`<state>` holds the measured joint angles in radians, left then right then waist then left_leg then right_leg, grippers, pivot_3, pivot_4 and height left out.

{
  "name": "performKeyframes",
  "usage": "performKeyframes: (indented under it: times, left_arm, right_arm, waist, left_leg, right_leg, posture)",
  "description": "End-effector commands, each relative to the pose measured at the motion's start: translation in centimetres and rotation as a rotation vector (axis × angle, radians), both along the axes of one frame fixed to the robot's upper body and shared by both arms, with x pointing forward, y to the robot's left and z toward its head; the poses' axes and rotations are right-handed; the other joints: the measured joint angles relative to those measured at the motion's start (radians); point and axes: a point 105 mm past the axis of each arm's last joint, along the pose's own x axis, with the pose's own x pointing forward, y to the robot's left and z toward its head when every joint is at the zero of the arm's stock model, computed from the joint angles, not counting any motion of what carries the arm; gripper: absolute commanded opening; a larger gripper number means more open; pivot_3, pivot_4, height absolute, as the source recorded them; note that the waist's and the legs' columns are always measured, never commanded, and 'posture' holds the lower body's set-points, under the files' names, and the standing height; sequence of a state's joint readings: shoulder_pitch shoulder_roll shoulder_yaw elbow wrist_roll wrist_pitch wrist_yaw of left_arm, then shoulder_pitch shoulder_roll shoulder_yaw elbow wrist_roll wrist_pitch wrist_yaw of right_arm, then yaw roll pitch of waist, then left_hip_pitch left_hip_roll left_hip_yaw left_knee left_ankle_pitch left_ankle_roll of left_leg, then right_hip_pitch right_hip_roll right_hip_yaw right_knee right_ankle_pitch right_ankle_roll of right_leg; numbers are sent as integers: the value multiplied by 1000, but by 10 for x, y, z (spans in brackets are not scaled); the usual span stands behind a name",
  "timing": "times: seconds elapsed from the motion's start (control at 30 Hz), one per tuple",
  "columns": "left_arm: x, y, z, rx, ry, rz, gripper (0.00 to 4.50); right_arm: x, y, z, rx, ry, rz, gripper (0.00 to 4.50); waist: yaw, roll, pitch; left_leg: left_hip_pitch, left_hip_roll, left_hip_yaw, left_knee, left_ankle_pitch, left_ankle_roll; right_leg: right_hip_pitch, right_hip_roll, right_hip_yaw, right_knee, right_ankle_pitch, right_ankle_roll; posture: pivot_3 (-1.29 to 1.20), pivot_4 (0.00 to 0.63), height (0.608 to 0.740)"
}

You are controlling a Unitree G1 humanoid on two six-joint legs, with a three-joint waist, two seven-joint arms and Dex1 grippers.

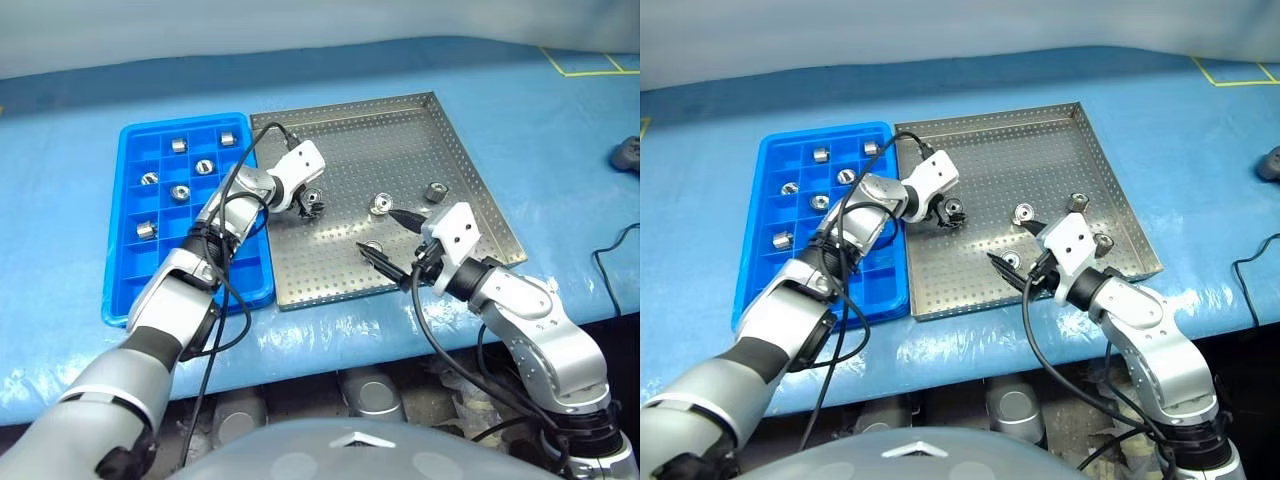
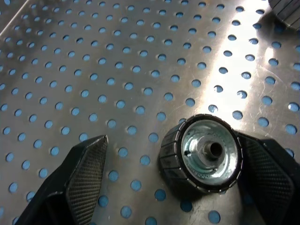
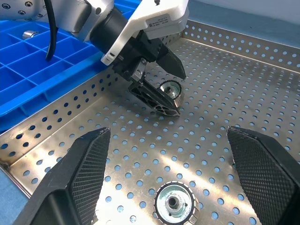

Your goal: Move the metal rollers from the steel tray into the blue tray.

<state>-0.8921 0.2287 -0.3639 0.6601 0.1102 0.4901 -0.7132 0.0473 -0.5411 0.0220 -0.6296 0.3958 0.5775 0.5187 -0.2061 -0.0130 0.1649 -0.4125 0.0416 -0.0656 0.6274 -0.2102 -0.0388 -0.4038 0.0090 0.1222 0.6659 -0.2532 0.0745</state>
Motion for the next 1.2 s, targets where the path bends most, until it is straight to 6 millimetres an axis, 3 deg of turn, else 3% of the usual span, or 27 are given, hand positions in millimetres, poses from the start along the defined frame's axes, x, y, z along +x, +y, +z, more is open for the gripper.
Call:
performKeyframes:
  times: [0.03,0.1,0.2,0.47,0.73,0.87,1.03,1.2]
  left_arm:
    - [1,11,-2,26,-1,33,4304]
    - [1,8,4,-14,-9,30,3929]
    - [0,7,11,-40,-20,12,2996]
    - [5,16,30,-70,-75,38,2996]
    - [-12,0,85,-330,-159,-79,2996]
    - [-14,9,86,-258,-188,-69,2996]
    - [-9,14,58,-100,-173,-45,2996]
    - [-9,8,42,-39,-135,-64,4472]
  right_arm:
    - [1,1,7,5,-34,6,4185]
    - [2,2,8,4,-36,10,4185]
    - [2,3,8,2,-36,14,4185]
    - [5,5,6,-6,-36,20,4185]
    - [7,11,6,-6,-38,58,4185]
    - [10,14,6,-7,-39,77,4185]
    - [13,20,7,-5,-46,102,4185]
    - [12,22,7,-4,-48,104,4185]
  waist:
    - [-1,0,0]
    - [-2,0,0]
    - [-2,0,0]
    - [3,0,0]
    - [20,0,0]
    - [28,0,0]
    - [40,0,0]
    - [55,0,0]
  left_leg:
    - [0,0,0,0,0,0]
    - [1,1,0,0,0,0]
    - [1,1,0,0,0,0]
    - [1,1,0,0,0,0]
    - [0,1,0,0,0,0]
    - [1,0,0,0,0,0]
    - [1,0,0,1,0,0]
    - [0,0,0,1,0,0]
  right_leg:
    - [0,0,0,0,0,0]
    - [0,1,0,1,0,0]
    - [0,1,0,2,0,0]
    - [0,1,0,3,0,0]
    - [-1,0,0,2,0,0]
    - [0,0,0,3,0,0]
    - [0,0,0,3,0,0]
    - [0,0,0,3,0,0]
  posture:
    - [-210,150,740]
    - [-209,150,740]
    - [-207,150,740]
    - [-192,150,740]
    - [-162,150,740]
    - [-148,150,740]
    - [-133,150,740]
    - [-153,150,740]
